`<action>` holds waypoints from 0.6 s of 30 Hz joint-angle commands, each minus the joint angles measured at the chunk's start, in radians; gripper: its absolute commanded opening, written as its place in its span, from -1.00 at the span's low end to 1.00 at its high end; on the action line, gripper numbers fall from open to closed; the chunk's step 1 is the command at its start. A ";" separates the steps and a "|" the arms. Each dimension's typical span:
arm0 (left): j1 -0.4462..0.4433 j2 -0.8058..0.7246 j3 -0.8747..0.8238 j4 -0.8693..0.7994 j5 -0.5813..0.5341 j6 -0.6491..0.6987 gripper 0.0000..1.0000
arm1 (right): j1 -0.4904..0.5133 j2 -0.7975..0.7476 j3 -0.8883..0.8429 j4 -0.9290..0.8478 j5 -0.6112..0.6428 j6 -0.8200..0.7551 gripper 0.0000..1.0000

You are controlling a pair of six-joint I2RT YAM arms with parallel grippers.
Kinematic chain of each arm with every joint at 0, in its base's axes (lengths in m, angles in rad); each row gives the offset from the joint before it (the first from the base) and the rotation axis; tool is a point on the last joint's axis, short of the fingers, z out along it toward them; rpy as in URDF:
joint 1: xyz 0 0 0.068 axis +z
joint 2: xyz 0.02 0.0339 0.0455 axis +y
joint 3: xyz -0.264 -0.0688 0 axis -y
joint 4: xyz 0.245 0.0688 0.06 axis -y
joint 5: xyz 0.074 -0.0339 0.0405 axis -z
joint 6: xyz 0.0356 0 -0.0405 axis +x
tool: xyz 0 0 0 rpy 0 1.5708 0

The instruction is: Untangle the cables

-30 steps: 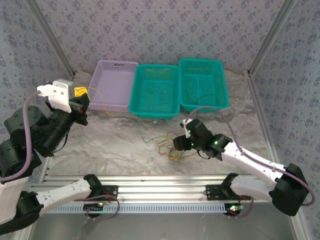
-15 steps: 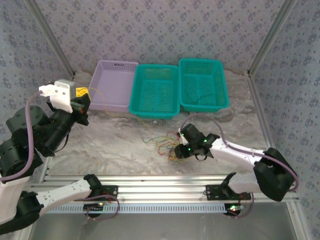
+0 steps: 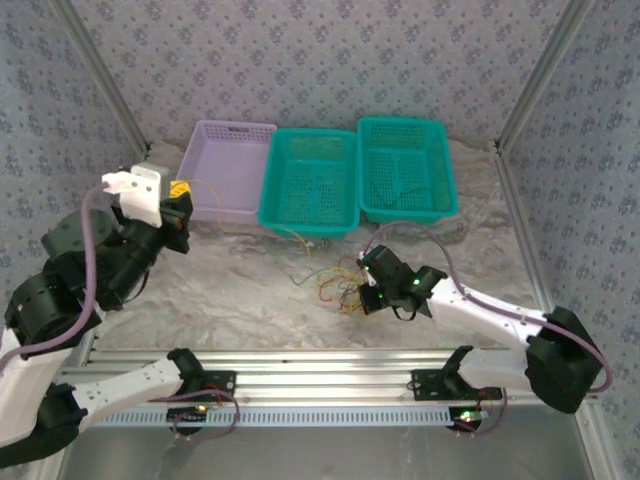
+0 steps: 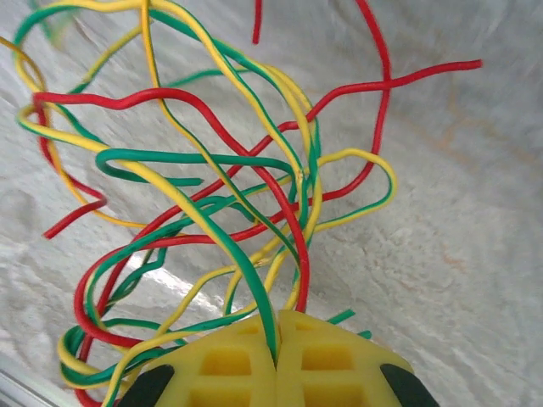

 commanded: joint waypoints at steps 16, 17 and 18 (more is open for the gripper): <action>0.000 0.072 -0.499 0.254 0.394 -0.371 -0.83 | -0.074 -0.145 0.129 -0.025 -0.063 -0.047 -1.00; -0.002 0.073 -0.530 0.284 0.414 -0.395 -0.78 | -0.072 -0.143 0.129 -0.018 -0.075 -0.053 -1.00; -0.003 0.072 -0.556 0.310 0.434 -0.415 -0.65 | -0.067 -0.147 0.120 -0.003 -0.082 -0.060 -1.00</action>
